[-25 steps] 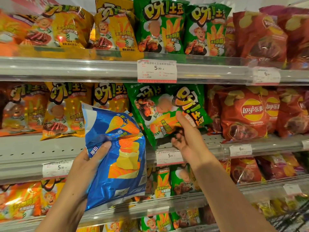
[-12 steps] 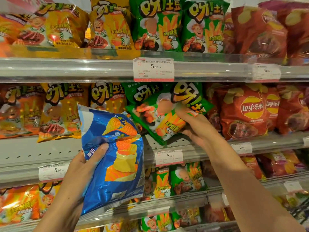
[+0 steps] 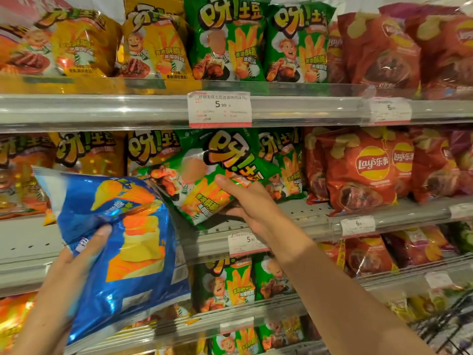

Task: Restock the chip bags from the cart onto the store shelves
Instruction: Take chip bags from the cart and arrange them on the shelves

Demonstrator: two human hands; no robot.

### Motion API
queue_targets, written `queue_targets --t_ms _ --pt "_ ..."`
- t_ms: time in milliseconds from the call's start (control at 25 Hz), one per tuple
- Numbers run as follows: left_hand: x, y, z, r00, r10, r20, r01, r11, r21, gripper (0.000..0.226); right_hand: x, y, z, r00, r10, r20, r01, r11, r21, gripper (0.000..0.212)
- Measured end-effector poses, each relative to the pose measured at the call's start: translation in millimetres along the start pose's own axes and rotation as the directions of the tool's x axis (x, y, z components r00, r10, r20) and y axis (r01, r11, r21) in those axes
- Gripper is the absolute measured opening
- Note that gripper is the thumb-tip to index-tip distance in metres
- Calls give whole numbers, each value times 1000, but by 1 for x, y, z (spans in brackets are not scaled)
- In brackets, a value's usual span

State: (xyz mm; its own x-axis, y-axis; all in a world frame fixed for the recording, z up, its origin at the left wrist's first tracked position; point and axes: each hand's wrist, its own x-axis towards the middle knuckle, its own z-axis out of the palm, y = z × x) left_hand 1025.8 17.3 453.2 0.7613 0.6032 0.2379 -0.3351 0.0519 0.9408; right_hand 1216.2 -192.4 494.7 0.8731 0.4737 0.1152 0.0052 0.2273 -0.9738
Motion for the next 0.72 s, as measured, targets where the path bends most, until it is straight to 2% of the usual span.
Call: queue_targets --t_ms 40,200,280,400,480,560,640,720 --pt "1 1 -7 1000 -16 -17 16 1000 -1 64 1 -4 2 1000 -10 -9 10 1000 -27 26" --pt "-6 5 -16 994 30 -104 -24 998 65 23 -1 -11 -13 999 -35 -10 34 996 -82 33" --pt "-11 4 -18 990 28 -138 -16 996 91 10 -3 -13 -24 999 -47 -19 46 997 -57 39" --pt "-18 5 -15 985 40 -166 -17 991 135 12 -3 -17 -28 994 -64 -87 71 994 87 52" --pt "-18 6 -11 990 42 -132 -25 992 127 14 -4 -21 -27 989 -83 -122 107 972 211 48" --pt "-14 5 -11 994 39 -104 -27 993 118 14 -9 -24 -30 990 -85 -114 112 959 261 47" --pt "-13 5 -8 996 34 -79 -25 994 107 13 -19 -25 -38 999 -50 -21 53 980 193 55" --pt "-14 3 -6 998 13 -56 -8 996 89 14 -29 -26 -49 997 20 80 -19 1000 -12 61"
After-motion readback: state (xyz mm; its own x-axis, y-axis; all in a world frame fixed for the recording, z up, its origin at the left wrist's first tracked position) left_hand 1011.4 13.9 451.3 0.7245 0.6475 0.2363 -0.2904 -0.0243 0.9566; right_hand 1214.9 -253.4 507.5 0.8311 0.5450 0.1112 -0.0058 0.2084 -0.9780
